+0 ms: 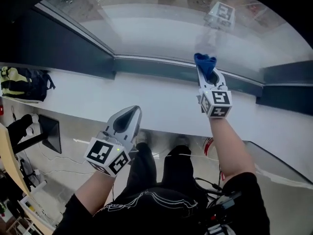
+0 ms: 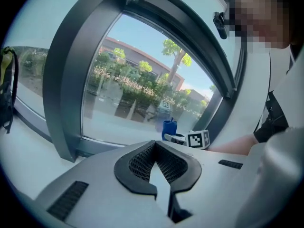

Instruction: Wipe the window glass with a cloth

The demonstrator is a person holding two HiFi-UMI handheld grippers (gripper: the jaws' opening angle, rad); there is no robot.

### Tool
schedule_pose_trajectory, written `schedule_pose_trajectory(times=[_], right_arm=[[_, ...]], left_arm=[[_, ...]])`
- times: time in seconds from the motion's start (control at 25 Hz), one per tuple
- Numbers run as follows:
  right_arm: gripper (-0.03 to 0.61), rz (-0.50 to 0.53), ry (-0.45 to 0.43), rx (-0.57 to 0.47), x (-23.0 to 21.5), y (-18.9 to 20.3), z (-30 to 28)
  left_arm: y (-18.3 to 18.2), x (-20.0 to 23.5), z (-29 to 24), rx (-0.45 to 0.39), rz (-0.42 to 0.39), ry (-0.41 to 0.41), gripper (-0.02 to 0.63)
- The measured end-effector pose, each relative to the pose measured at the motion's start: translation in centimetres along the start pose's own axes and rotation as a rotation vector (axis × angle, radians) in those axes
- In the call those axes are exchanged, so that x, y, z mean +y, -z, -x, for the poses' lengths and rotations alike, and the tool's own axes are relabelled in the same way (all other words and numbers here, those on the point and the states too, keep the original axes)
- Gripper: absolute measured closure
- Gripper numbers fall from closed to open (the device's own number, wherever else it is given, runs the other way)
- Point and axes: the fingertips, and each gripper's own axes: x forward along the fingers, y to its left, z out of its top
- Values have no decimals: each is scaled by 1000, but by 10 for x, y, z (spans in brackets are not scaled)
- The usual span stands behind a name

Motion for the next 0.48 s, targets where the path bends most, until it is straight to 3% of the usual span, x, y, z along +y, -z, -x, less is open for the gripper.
schedule_pose_trajectory(times=[0.48], right_arm=[[486, -54, 168, 2, -174, 41, 89]], left_arm=[[22, -110, -88, 37, -48, 72, 609]])
